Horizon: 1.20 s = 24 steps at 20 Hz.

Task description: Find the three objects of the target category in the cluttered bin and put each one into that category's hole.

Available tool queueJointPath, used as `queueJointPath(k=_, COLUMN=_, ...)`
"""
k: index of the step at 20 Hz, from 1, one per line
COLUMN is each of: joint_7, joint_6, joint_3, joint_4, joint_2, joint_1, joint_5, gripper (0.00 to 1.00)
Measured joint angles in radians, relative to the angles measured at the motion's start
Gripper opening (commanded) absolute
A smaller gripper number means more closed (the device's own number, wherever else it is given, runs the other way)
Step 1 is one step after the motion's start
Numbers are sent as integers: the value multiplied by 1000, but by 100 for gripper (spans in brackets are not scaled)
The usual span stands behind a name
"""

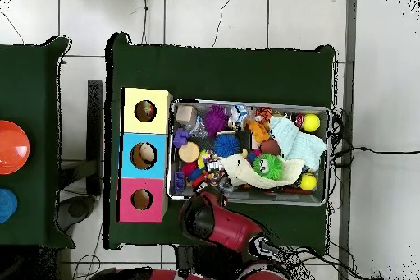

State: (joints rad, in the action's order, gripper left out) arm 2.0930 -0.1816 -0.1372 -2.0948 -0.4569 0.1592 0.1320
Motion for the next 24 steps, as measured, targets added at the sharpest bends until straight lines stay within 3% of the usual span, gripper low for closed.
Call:
queueJointPath(k=7, joint_7=0, joint_6=0, joint_3=-1, joint_4=1, joint_2=0, joint_1=-4, joint_5=2, gripper=100)
queueJointPath(k=8, joint_7=0, joint_6=0, joint_3=-4, joint_4=5, joint_2=1, joint_1=-14, joint_5=3, gripper=0)
queueJointPath(k=24, joint_7=0, joint_6=86, joint_3=-36, joint_4=45, joint_2=6, joint_1=-83, joint_5=43, gripper=0)
